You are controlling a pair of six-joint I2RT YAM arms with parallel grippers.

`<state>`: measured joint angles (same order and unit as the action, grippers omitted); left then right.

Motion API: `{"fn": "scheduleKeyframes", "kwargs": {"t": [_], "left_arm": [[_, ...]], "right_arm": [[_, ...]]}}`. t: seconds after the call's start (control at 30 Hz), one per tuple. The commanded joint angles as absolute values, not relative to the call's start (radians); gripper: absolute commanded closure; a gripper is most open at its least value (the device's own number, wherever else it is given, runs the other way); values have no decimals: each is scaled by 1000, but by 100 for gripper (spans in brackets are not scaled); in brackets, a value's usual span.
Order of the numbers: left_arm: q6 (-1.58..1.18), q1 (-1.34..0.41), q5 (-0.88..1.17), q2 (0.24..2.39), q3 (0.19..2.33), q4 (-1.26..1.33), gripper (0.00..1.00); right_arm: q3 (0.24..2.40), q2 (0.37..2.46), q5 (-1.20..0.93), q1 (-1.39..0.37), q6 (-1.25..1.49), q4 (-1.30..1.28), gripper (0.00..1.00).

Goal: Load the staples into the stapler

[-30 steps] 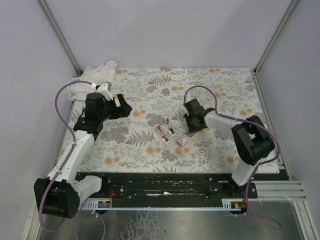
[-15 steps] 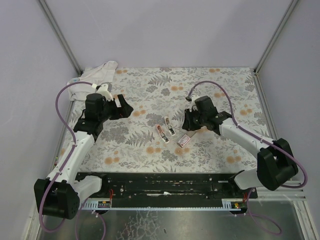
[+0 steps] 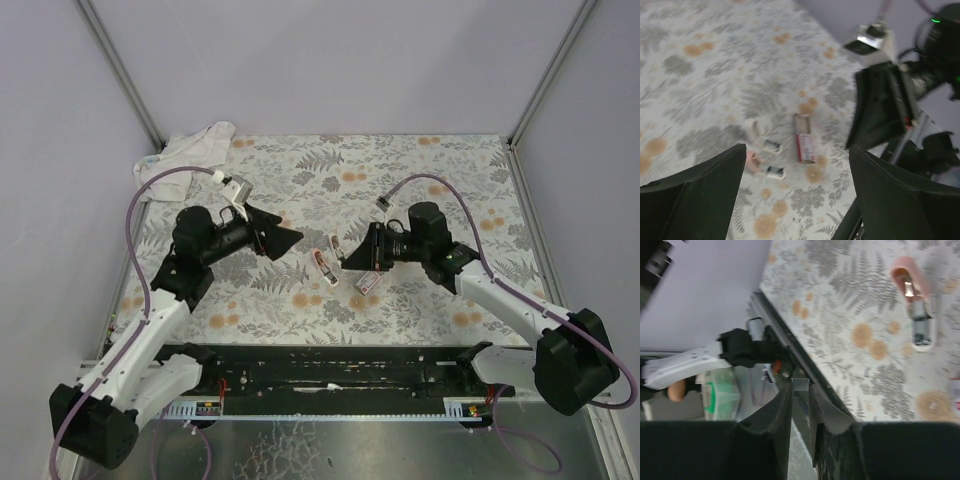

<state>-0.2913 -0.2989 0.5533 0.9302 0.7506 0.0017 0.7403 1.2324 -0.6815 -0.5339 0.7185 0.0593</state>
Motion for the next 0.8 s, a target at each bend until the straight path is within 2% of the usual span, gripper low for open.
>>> {"fn": "scheduleKeyframes", "kwargs": {"t": [0.0,0.27,0.37,0.77], "left_arm": [[-291,-412,698,822,660,340,18],[-133,-616,631,744,569,390,18],[-110,-685,586,736,540,444,21],[89,-926,349,770,515,518,28]], "right_arm": [[730,1177,-858,-529,979,278,76],[635,1159,-941,-529,1369,695,76],[623,1161,-956,-529,1435,769,75],[657,1127,-1025,-529,1386,711,75]]}}
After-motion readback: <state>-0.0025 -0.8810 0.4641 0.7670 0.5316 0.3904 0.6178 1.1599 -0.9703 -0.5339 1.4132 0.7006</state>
